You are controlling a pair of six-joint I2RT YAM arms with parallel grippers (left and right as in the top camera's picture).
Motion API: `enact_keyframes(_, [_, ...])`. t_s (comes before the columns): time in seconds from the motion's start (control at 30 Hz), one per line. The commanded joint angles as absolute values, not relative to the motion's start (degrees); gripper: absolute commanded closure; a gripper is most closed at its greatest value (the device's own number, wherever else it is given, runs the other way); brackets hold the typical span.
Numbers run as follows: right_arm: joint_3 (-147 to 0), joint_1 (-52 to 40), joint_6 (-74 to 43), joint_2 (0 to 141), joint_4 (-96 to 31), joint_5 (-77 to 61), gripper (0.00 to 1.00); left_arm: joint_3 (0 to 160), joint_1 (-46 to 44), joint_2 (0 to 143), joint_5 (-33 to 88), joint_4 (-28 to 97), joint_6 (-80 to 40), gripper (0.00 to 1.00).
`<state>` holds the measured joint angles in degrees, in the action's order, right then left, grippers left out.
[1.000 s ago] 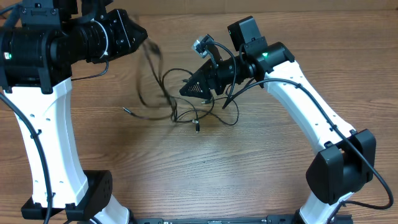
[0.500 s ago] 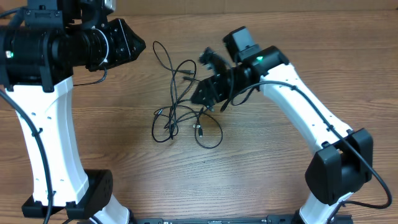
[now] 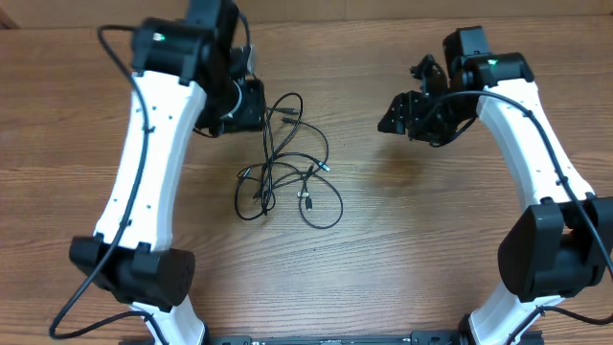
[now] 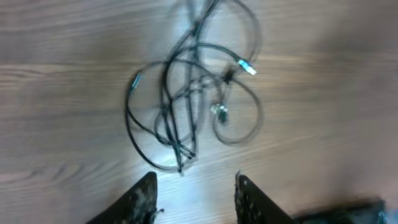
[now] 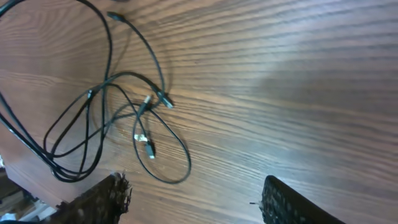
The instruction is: Untangle cables
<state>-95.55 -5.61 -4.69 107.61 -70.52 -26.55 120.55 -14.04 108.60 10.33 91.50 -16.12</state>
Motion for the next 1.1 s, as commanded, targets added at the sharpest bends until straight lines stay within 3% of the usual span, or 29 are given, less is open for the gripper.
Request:
enact_keyframes(0.0, [-95.2, -5.3, -4.0, 106.8, -70.8, -24.8, 0.29, 112.1, -14.3, 108.4, 4.3, 85.7, -21.6, 0.71])
enact_keyframes(0.07, [-95.2, -5.3, -4.0, 106.8, -71.1, -24.4, 0.28, 108.0, -14.3, 108.4, 4.3, 81.4, -24.4, 0.83])
enact_keyframes(0.17, [-95.2, -5.4, -4.0, 106.8, -71.4, -24.4, 0.28, 102.3, -14.3, 108.4, 5.7, 75.5, -26.4, 0.84])
enact_keyframes(0.47, [-95.2, -5.4, -4.0, 106.8, -71.4, -24.4, 0.25, 93.0, -14.4, 108.4, 10.6, 64.7, -27.3, 0.71])
enact_keyframes(0.73, [-95.2, -5.4, -4.0, 106.8, -71.4, -24.4, 0.22, 90.3, -17.2, 108.4, 14.5, 57.5, -26.7, 0.69])
enact_keyframes(0.87, [-95.2, -5.4, -2.8, 106.8, -71.4, -24.4, 0.20, 90.3, -20.0, 108.4, 18.2, 54.0, -21.5, 0.67])
enact_keyframes(1.07, [-95.2, -5.4, -2.7, 106.8, -71.5, -24.4, 0.20, 90.3, -23.5, 108.4, 15.8, 52.0, -17.8, 0.57])
